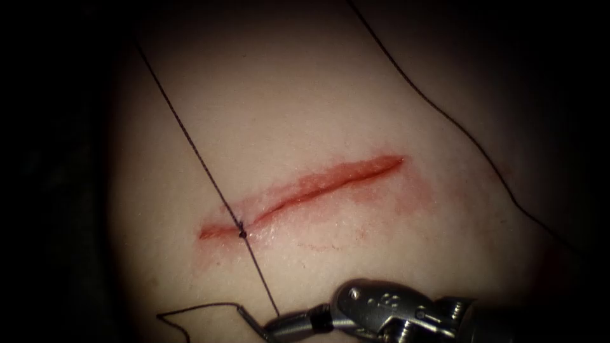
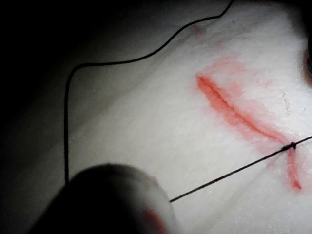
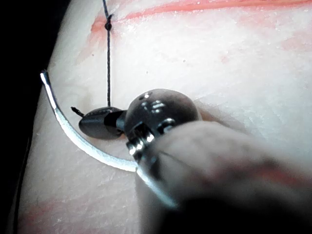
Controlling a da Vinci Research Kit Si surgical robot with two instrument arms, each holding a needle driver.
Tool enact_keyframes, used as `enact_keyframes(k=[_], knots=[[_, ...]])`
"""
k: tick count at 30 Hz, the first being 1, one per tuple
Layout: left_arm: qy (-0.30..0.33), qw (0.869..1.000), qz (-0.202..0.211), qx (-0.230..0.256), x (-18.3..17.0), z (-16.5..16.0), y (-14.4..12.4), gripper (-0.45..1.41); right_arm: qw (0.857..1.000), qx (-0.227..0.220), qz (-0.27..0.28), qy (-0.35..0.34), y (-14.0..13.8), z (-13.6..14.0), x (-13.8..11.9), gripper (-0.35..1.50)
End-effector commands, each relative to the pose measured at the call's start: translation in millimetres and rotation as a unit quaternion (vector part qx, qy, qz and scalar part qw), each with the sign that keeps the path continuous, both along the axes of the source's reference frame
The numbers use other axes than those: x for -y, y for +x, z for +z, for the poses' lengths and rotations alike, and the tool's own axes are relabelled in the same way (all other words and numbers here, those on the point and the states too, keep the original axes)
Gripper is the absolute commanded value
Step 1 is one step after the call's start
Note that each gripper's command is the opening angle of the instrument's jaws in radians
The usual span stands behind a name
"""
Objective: Wound Closure
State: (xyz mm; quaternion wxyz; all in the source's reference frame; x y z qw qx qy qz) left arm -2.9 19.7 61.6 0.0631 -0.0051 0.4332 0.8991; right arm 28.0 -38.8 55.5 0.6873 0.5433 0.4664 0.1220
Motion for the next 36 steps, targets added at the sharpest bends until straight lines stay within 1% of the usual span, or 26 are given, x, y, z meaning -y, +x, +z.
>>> enact_keyframes(k=[1,10,14,16,17,19,20,21,22,23,24,25,26,27,28,29,30,31,32,34,35,36], knots=[[-0.001,1.0,0.0,0.0,-0.2,0.5,-0.5,-0.45,1.0,-0.001,-0.001,-0.001,0.7,0.2,0.3,-0.35],[-0.001,1.0,-0.001,0.0,-0.2,0.5,-0.5,-0.45,1.0,0.002,-0.004,0.0,0.7,0.2,0.5,-0.35],[-0.001,1.0,-0.007,0.007,-0.3,0.4,-0.4,-0.45,1.0,0.003,-0.005,0.003,0.7,0.1,0.5,-0.35],[-0.001,1.0,-0.013,0.028,-0.3,0.4,-0.4,-0.45,1.0,0.007,-0.001,0.001,0.9,0.1,0.5,-0.35],[-0.003,0.999,-0.016,0.048,-0.2,0.5,-0.5,-0.45,1.0,0.012,0.011,-0.002,1.2,0.1,0.3,-0.35],[0.015,0.994,-0.022,0.107,0.2,0.6,-0.8,-0.45,0.999,0.0,0.037,-0.024,1.8,-0.1,-0.4,-0.35],[0.032,0.985,-0.03,0.168,0.7,0.6,-1.2,-0.45,0.998,-0.005,0.044,-0.031,2.1,-0.3,-0.9,-0.35],[0.052,0.974,-0.038,0.217,1.2,0.5,-1.6,-0.45,0.998,-0.016,0.053,-0.044,2.3,-0.7,-1.7,-0.35],[0.068,0.967,-0.031,0.243,1.7,0.2,-2.1,-0.45,0.996,-0.023,0.061,-0.053,2.5,-1.1,-2.3,-0.18],[0.097,0.948,-0.046,0.301,2.5,-0.3,-3.1,-0.45,0.995,-0.025,0.074,-0.058,2.7,-1.4,-3.0,0.12],[0.114,0.935,-0.054,0.33,3.1,-0.8,-3.9,-0.45,0.994,-0.022,0.094,-0.06,2.8,-2.0,-4.1,0.54],[0.126,0.928,-0.059,0.345,3.7,-1.3,-4.6,-0.45,0.992,-0.022,0.107,-0.062,2.8,-2.4,-4.9,0.81],[0.141,0.912,-0.079,0.377,4.3,-1.8,-5.4,-0.45,0.99,-0.024,0.12,-0.069,2.8,-2.9,-5.7,0.95],[0.165,0.887,-0.101,0.42,4.8,-2.6,-6.5,-0.45,0.987,-0.029,0.135,-0.079,2.8,-3.6,-6.9,1.0],[0.184,0.868,-0.107,0.448,5.2,-3.2,-7.3,-0.45,0.986,-0.031,0.144,-0.083,2.7,-4.2,-7.7,1.0],[0.205,0.842,-0.124,0.483,5.5,-3.8,-7.9,-0.45,0.984,-0.035,0.151,-0.088,2.6,-4.8,-8.6,0.93],[0.231,0.811,-0.141,0.518,5.7,-4.6,-8.7,-0.45,0.981,-0.041,0.159,-0.098,2.5,-5.5,-9.6,0.91],[0.249,0.79,-0.15,0.54,5.9,-5.2,-9.2,-0.45,0.98,-0.042,0.164,-0.103,2.4,-6.0,-10.4,0.93],[0.263,0.762,-0.16,0.57,6.1,-6.1,-9.8,-0.45,0.979,-0.042,0.172,-0.104,2.2,-6.5,-11.1,0.96],[0.281,0.724,-0.164,0.608,6.6,-7.2,-10.3,-0.45,0.974,-0.05,0.196,-0.104,1.8,-7.8,-12.7,1.08],[0.29,0.704,-0.167,0.627,6.9,-7.7,-10.5,-0.45,0.972,-0.051,0.205,-0.104,1.6,-8.4,-13.4,1.1],[0.297,0.688,-0.161,0.643,7.4,-8.2,-10.6,-0.45,0.97,-0.053,0.214,-0.104,1.4,-9.0,-14.1,1.11]])
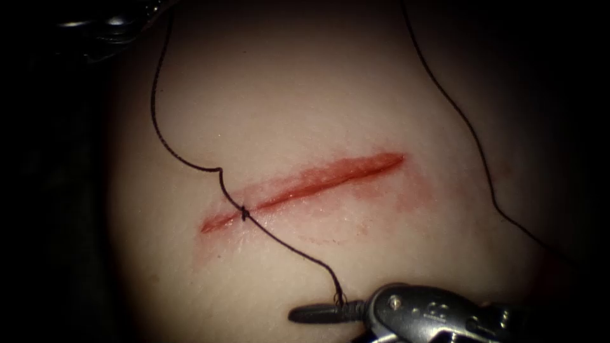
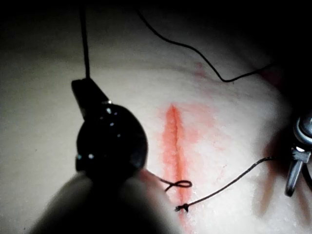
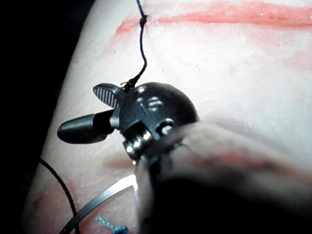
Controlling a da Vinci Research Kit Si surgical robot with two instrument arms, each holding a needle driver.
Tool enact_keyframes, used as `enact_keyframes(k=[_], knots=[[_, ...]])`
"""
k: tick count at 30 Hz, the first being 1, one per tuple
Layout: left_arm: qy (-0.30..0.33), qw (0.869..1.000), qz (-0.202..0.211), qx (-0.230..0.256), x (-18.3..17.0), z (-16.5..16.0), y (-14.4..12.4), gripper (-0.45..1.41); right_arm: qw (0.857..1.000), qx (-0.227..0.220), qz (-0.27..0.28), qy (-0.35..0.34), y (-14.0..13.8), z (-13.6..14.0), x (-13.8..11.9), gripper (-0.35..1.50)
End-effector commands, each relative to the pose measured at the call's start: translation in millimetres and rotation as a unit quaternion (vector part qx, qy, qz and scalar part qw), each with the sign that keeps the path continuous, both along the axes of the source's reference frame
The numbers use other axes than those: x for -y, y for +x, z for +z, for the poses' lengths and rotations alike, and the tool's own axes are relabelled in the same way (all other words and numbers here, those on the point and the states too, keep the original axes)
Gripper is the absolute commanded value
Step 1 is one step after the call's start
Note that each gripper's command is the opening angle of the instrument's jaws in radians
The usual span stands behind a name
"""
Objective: Wound Closure
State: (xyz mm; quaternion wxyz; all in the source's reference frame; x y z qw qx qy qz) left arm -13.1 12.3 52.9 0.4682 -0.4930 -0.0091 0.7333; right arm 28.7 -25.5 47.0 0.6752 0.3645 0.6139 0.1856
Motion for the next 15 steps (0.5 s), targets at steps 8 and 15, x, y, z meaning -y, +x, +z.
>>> enact_keyframes(k=[8,15], knots=[[0.037,0.992,-0.014,0.122,1.5,-0.5,0.2,-0.45,0.997,-0.035,0.065,0.026,-1.6,-8.6,-8.6,1.1],[0.058,0.98,-0.047,0.183,0.8,-1.4,1.7,-0.45,0.995,-0.051,0.081,0.036,-3.8,-14.3,-13.4,0.04]])
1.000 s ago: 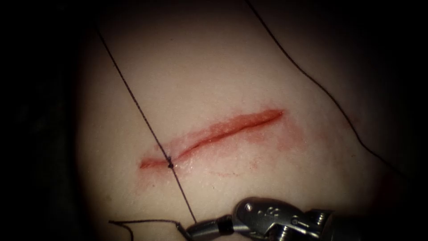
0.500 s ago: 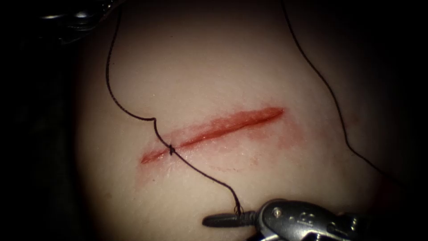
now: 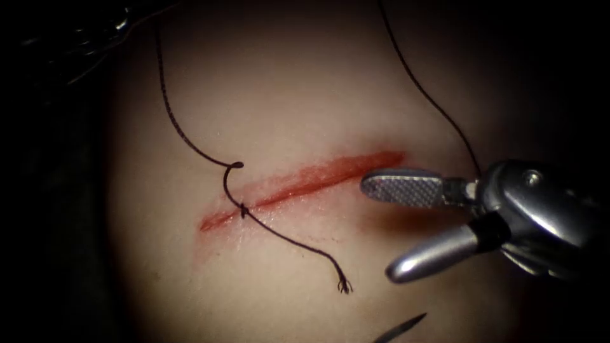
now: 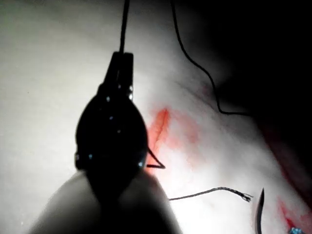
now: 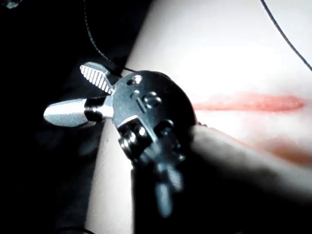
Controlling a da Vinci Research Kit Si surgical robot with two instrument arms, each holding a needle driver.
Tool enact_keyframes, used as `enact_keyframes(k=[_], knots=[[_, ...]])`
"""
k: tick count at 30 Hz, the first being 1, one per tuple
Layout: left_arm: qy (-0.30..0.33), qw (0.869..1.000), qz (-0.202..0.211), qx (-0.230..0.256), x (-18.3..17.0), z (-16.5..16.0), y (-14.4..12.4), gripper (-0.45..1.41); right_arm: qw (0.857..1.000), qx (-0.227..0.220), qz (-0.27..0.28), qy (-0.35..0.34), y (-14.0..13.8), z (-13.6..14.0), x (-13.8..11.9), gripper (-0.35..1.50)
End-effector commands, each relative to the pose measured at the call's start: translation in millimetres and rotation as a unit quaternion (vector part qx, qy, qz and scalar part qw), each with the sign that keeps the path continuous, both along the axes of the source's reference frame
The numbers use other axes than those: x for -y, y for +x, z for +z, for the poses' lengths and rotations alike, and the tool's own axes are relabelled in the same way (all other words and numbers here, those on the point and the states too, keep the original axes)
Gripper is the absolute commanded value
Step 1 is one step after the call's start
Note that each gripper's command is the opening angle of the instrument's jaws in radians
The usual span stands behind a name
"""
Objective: Wound Closure
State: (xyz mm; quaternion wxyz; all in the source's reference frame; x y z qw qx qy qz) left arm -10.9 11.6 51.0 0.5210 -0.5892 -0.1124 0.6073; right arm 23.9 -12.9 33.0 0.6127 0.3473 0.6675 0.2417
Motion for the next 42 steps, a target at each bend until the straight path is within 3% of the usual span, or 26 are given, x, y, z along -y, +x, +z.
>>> enact_keyframes(k=[1,3,5,7,10,16,18,23,30,36,42], knots=[[0.004,1.0,-0.004,0.011,0.2,0.4,-0.5,-0.45,1.0,0.002,0.005,0.002,1.2,-0.3,-1.2,-0.01],[0.005,1.0,-0.01,0.018,0.2,0.3,-0.5,-0.45,0.999,0.008,0.007,0.03,2.0,0.3,-2.3,-0.35],[0.007,1.0,-0.015,0.023,0.2,0.3,-0.6,-0.45,0.996,0.013,-0.006,0.091,2.4,1.7,-2.9,-0.35],[0.004,0.999,-0.018,0.027,0.1,0.3,-0.6,-0.45,0.994,0.027,-0.018,0.101,2.8,3.2,-3.2,-0.35],[-0.011,0.998,-0.035,0.042,-0.2,0.3,-0.6,-0.45,0.985,0.074,-0.047,0.15,4.4,5.6,-2.9,-0.35],[-0.028,0.996,-0.066,0.055,0.1,-0.2,-1.7,-0.45,0.973,0.104,-0.083,0.19,9.1,12.9,2.6,-0.35],[-0.027,0.996,-0.073,0.052,0.3,-0.6,-1.9,-0.45,0.969,0.116,-0.089,0.2,10.6,16.0,5.6,-0.35],[-0.018,0.995,-0.082,0.056,0.7,-1.5,-2.5,-0.45,0.97,0.154,-0.03,0.183,12.6,18.9,8.3,-0.35],[0.011,0.992,-0.095,0.08,2.7,-3.0,-3.3,-0.45,0.954,0.219,0.098,0.18,15.2,21.4,8.1,-0.35],[0.039,0.989,-0.104,0.102,5.2,-3.5,-4.0,-0.45,0.945,0.168,0.195,0.201,16.8,22.5,4.6,-0.35],[0.085,0.985,-0.106,0.11,7.7,-2.9,-4.7,-0.45,0.949,0.11,0.213,0.204,18.0,23.5,2.1,-0.35]])
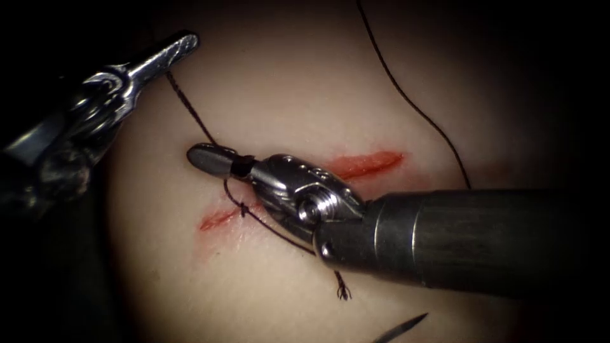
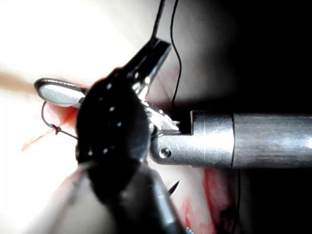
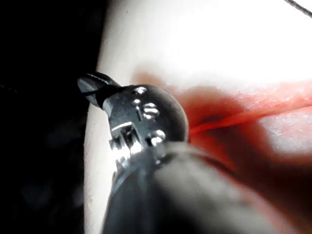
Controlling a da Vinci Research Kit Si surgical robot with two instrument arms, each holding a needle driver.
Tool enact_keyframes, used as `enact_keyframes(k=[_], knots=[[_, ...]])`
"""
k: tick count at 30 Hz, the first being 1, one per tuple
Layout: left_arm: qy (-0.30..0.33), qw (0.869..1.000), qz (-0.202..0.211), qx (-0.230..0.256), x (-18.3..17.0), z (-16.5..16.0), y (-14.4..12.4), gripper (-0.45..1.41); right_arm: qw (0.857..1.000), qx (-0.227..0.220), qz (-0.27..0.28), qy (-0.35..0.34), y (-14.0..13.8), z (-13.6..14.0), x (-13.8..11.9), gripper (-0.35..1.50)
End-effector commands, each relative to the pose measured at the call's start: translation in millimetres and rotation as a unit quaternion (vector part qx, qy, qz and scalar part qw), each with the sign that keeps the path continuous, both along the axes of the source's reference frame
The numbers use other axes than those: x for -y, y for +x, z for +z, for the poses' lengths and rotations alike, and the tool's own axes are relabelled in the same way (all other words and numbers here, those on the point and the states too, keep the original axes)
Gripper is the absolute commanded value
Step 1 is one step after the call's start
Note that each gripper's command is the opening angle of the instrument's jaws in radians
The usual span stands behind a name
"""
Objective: Wound Closure
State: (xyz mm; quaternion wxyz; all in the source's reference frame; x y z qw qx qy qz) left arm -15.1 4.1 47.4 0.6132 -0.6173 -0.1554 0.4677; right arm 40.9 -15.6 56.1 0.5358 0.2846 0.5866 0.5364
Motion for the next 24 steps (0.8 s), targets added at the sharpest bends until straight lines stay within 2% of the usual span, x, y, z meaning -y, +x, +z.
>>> enact_keyframes(k=[1,2,4,8,11,13,16,18,24], knots=[[0.017,1.0,0.005,-0.005,0.5,0.7,-0.5,-0.45,1.0,-0.023,0.008,-0.003,1.0,0.6,-1.0,-0.35],[0.07,0.997,0.014,-0.013,1.3,1.3,-0.3,-0.45,0.998,-0.06,0.01,-0.004,0.8,1.0,-1.6,-0.35],[0.091,0.995,0.021,-0.026,1.7,1.6,-0.2,-0.45,0.997,-0.077,0.007,-0.009,0.7,1.2,-1.8,-0.35],[0.182,0.978,0.039,-0.091,3.2,3.7,0.2,-0.45,0.987,-0.163,-0.008,0.0,0.6,2.4,-2.2,-0.35],[0.197,0.971,0.048,-0.127,4.4,5.8,0.3,-0.45,0.982,-0.191,-0.001,-0.004,1.0,3.0,-1.8,-0.35],[0.199,0.97,0.049,-0.134,4.7,6.4,0.4,-0.45,0.979,-0.203,0.002,-0.003,1.0,3.0,-1.8,-0.35],[0.211,0.963,0.057,-0.157,5.1,7.9,0.7,-0.45,0.969,-0.246,0.013,-0.003,0.8,2.8,-1.9,-0.35],[0.218,0.958,0.063,-0.173,5.2,8.9,1.0,-0.45,0.96,-0.278,0.003,0.004,0.4,2.3,-1.9,-0.35],[0.231,0.946,0.08,-0.212,6.0,12.8,2.1,-0.45,0.945,-0.325,-0.023,0.008,0.0,0.3,-1.7,-0.35]])
